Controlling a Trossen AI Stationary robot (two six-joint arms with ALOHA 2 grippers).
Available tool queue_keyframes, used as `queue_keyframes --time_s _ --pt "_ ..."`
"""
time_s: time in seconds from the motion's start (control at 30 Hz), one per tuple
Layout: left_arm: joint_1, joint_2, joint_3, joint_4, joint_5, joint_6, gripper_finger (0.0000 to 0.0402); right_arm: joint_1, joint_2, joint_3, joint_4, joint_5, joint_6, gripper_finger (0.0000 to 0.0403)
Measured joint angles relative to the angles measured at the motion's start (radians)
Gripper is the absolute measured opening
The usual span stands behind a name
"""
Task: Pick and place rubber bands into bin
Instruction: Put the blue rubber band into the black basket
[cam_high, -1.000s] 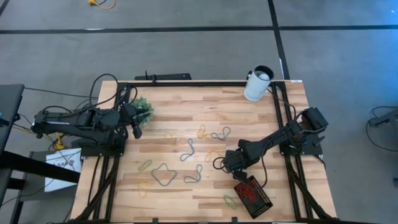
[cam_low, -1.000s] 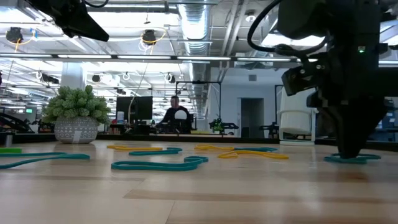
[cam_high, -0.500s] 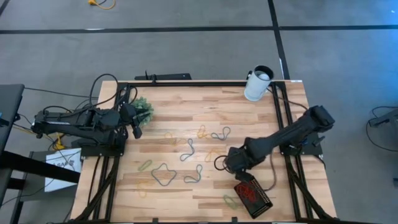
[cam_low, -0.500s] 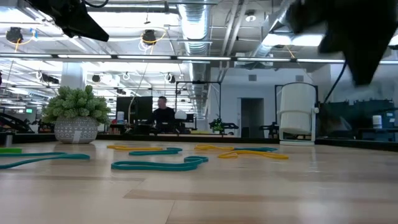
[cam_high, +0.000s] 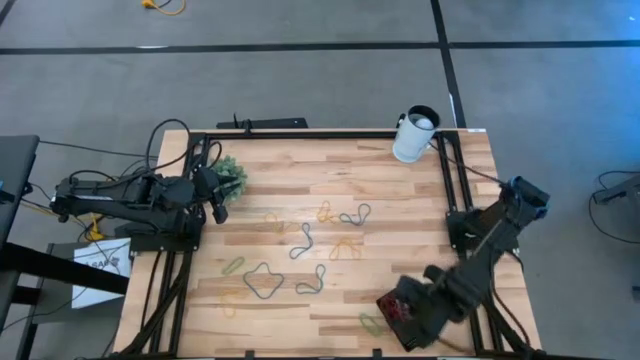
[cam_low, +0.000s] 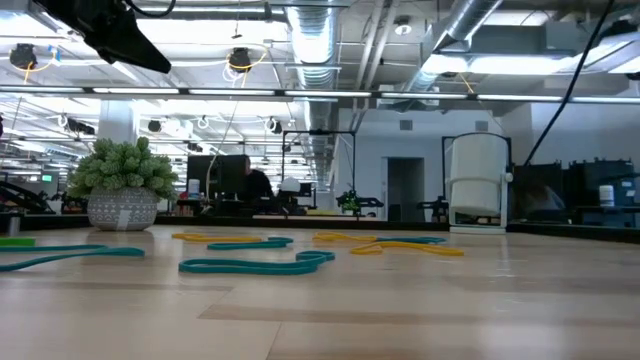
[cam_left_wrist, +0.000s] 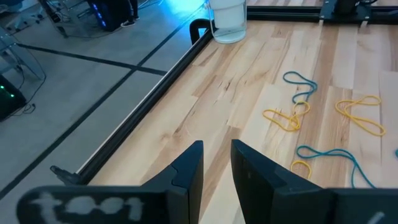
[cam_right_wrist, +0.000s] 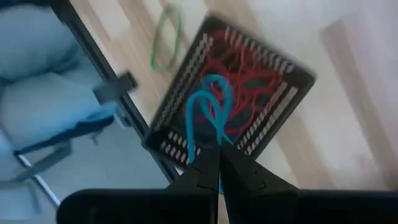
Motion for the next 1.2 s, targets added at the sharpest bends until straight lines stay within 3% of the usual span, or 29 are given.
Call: queue_keyframes --time_s 0.23,0.4,0.57,0.63,0.77,1.2 --pt "0.0 0.0 0.0 0.017 0.023 -0.022 0.0073 0.07 0.132 0.0 -0.028 0.073 -0.001 0.0" --pt "0.0 0.0 0.0 0.013 0.026 -0.045 0.0073 0.052 0.228 0.0 0.01 0.007 -0.074 0.0" --pt "0.0 0.0 0.0 0.012 0.027 -0.046 0.0073 0.027 0.295 0.0 0.03 -0.136 -0.097 0.0" --pt "0.0 0.0 0.0 0.011 0.027 -0.047 0.0073 0.015 0.304 0.0 0.034 -0.18 -0.1 0.0" --pt "0.0 0.0 0.0 0.01 0.027 -0.052 0.0073 -0.003 0.3 0.0 0.027 -0.168 -0.107 0.0009" --pt "0.0 0.0 0.0 0.009 0.027 -0.052 0.0073 -0.041 0.289 0.0 0.027 -0.211 -0.115 0.0075"
